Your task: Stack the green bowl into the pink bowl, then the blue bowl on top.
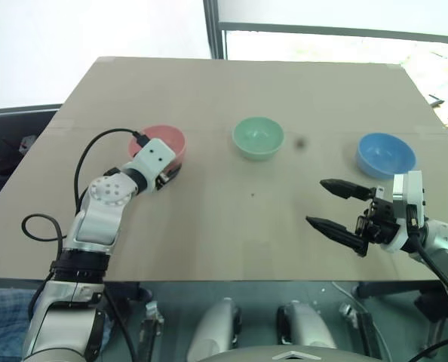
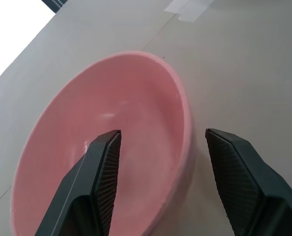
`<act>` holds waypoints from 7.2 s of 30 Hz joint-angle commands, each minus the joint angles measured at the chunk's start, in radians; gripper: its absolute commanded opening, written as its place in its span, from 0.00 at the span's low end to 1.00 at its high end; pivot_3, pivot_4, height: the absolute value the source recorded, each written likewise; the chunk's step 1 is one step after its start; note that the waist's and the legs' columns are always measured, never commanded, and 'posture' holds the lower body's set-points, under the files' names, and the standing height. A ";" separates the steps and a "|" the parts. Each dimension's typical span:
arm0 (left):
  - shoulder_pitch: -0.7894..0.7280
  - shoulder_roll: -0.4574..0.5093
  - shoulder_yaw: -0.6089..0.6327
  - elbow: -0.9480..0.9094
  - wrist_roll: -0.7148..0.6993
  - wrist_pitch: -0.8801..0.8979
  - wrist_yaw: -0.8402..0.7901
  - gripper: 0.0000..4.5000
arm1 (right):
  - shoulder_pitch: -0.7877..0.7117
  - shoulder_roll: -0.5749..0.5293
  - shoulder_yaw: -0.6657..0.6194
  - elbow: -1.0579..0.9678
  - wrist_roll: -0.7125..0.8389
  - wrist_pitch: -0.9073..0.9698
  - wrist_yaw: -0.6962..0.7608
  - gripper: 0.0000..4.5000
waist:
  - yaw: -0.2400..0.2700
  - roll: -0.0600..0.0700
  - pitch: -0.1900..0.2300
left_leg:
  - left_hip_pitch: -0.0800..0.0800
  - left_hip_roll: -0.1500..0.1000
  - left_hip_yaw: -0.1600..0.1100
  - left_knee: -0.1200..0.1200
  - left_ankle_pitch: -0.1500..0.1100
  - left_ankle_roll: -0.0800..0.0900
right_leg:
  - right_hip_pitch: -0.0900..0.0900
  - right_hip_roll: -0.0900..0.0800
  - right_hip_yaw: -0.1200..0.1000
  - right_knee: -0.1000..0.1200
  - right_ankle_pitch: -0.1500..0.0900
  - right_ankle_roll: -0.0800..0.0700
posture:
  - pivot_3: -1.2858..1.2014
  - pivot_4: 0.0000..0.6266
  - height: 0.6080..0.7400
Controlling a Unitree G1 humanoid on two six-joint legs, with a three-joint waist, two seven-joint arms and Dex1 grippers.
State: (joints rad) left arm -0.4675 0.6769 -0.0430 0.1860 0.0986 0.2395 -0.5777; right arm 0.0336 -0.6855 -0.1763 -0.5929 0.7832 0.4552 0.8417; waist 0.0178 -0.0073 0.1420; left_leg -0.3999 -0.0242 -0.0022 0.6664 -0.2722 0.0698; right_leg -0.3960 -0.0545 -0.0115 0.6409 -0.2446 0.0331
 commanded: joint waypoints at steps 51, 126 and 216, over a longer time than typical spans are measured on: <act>0.033 -0.104 -0.067 -0.417 -0.466 -0.057 -0.503 1.00 | 0.032 -0.023 -0.065 -0.035 -0.028 -0.016 -0.025 1.00 | -0.003 0.000 0.000 | 0.000 0.000 0.000 0.003 0.000 0.001 | 0.001 0.002 0.000 0.001 0.000 0.001 | 0.52 0.24 1.00; 0.559 0.028 0.419 -0.680 -0.695 0.158 -0.246 1.00 | -1.243 0.462 0.534 1.508 -1.022 -0.526 0.045 0.02 | -0.059 0.001 0.001 | 0.002 -0.002 0.000 -0.014 0.007 -0.013 | -0.008 0.001 0.000 0.001 -0.001 -0.003 | 0.52 0.24 1.00; 0.002 -0.071 0.059 -0.272 -0.595 0.048 -0.550 1.00 | -0.618 -0.183 0.322 0.403 -0.785 0.138 0.176 0.00 | -0.017 0.000 0.001 | 0.000 0.002 0.000 -0.001 0.006 -0.009 | -0.002 0.005 0.000 0.003 -0.001 -0.003 | 0.52 0.24 1.00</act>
State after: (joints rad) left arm -0.4908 0.5693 -0.0271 -0.0551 -0.4916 0.2922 -1.1114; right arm -0.5641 -0.8568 0.1447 -0.0370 -0.0299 0.5339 0.9914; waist 0.0007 -0.0069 0.1431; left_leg -0.3996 -0.0225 -0.0022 0.6657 -0.2658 0.0607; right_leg -0.3981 -0.0494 -0.0118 0.6442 -0.2461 0.0302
